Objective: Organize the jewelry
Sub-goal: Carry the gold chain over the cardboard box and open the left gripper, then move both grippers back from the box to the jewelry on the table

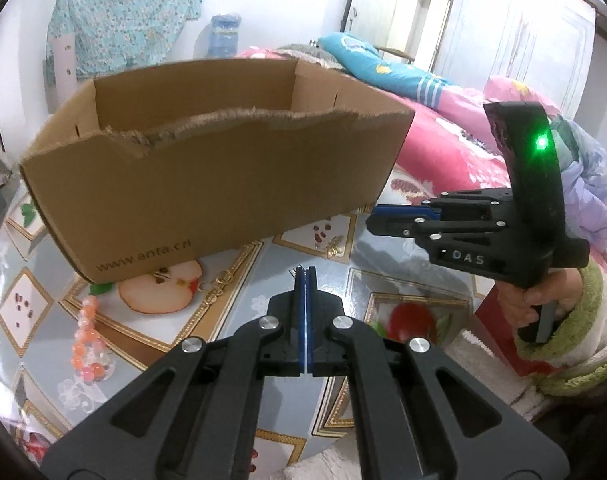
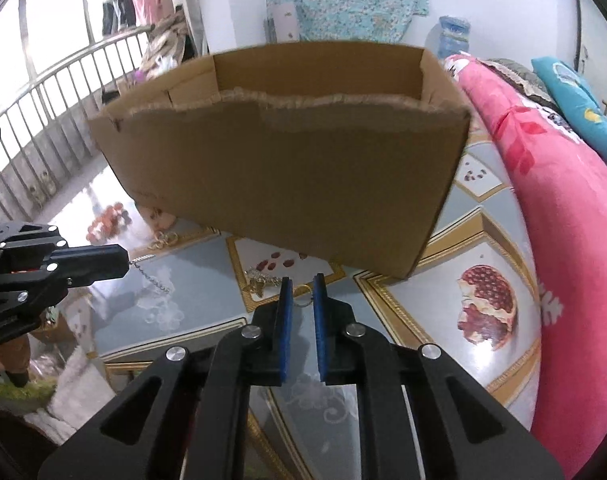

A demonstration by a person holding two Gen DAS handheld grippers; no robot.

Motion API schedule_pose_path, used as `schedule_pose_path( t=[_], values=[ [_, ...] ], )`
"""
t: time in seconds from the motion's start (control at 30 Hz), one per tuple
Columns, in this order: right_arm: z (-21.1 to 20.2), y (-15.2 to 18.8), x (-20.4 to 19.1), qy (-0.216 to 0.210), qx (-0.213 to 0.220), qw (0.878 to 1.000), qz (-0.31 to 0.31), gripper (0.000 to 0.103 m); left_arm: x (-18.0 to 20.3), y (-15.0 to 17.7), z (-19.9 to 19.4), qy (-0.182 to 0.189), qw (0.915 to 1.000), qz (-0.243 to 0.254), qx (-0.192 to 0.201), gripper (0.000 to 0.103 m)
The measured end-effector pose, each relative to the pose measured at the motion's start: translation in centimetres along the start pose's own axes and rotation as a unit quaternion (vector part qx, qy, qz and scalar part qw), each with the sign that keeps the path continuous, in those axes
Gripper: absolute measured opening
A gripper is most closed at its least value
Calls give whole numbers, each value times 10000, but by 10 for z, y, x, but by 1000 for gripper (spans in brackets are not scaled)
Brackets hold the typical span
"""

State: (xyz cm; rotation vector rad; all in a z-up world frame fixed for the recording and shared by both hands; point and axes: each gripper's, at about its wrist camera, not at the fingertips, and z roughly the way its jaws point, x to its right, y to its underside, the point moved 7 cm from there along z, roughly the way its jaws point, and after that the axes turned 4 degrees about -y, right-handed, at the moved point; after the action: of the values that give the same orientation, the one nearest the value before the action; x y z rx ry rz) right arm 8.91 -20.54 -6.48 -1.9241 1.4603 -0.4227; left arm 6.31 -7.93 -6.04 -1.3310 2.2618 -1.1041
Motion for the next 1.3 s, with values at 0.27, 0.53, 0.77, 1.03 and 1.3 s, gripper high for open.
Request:
schedule_pose_path(
  t=[0.27, 0.53, 0.77, 1.03, 1.3],
  values=[
    [-47, -30, -9, -302, 628, 9975, 106, 10, 0, -28, -41, 35, 9986, 13, 525, 0],
    [-80, -97, -17, -684, 1311, 9889, -118, 11, -5, -93, -70, 133, 9946, 85, 1026, 0],
    [-34, -131, 1, -843, 868, 9926, 125, 11, -26, -140, -23, 48, 9979, -182, 616, 0],
    [7, -151, 7, -504, 598, 9969, -3, 12, -42, -153, 42, -368, 9989, -277, 22, 2],
    [8, -145, 11, -494, 685, 9964, 6, 26, -50, -147, 44, -643, 9971, -408, 49, 24]
  ],
)
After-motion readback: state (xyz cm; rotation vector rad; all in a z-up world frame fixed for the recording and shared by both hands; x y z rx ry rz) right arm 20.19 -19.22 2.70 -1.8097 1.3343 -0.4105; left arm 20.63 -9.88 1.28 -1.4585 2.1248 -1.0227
